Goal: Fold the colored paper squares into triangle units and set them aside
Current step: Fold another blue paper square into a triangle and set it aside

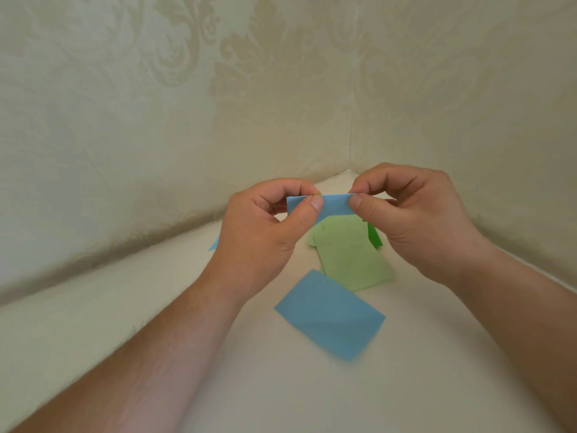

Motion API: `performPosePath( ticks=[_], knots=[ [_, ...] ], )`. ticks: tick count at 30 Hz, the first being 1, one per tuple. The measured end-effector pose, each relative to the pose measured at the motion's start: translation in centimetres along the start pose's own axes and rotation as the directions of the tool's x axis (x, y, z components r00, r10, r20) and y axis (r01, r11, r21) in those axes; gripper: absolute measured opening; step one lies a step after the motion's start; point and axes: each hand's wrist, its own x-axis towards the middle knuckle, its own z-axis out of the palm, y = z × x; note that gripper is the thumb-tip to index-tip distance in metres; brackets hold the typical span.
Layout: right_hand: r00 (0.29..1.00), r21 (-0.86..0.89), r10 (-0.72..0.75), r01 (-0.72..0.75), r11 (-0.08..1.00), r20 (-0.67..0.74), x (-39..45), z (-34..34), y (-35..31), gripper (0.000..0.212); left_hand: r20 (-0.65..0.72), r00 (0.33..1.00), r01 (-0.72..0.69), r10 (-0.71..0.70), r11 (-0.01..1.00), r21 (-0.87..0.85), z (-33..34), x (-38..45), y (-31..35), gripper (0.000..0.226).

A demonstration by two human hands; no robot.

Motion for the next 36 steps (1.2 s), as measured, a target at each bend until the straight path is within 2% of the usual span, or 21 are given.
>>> performPosePath(
  ticks=[8, 12, 17, 22, 27, 31, 36],
  knots=[
    [1.000, 0.042, 0.026, -0.026, 0.999, -0.012, 0.19, -0.10, -0.02, 0.008, 0.010, 0.999, 0.031, -0.031, 0.999, -0.023, 0.05, -0.04, -0.16, 0.024],
    [0.998, -0.032, 0.040, -0.039, 0.999, 0.042, -0.06, -0.13, 0.04, 0.008, 0.026, 0.999, 0.036, -0.034, 0.998, -0.050, 0.07, -0.01, -0.28, 0.023],
    [0.999, -0.035, -0.024, 0.026, 0.999, 0.049, -0.23, 0.12, 0.15, 0.005, 0.097, 0.994, 0.045, -0.041, 0.998, -0.042, 0.31, -0.23, -0.65, 0.014],
    [0.998, -0.007, -0.069, 0.069, 0.998, 0.012, -0.18, 0.30, -0.01, 0.013, 0.027, 0.999, 0.019, -0.019, 1.000, -0.010, 0.05, 0.01, -0.86, 0.019],
    [0.998, 0.004, -0.070, 0.070, 0.998, -0.003, -0.10, 0.39, 0.07, 0.013, 0.040, 0.999, 0.005, -0.006, 1.000, 0.029, -0.01, 0.11, -0.62, 0.024],
    [0.998, 0.025, -0.067, 0.067, 0.997, -0.008, -0.06, 0.34, -0.11, 0.013, -0.013, 1.000, 0.028, -0.028, 0.999, -0.032, -0.10, 0.30, -0.88, 0.018],
    [0.997, 0.051, -0.066, 0.067, 0.996, -0.027, 0.00, 0.34, -0.26, 0.015, -0.024, 0.998, 0.048, -0.050, 0.996, -0.079, -0.08, 0.40, -0.57, 0.034]
  ],
)
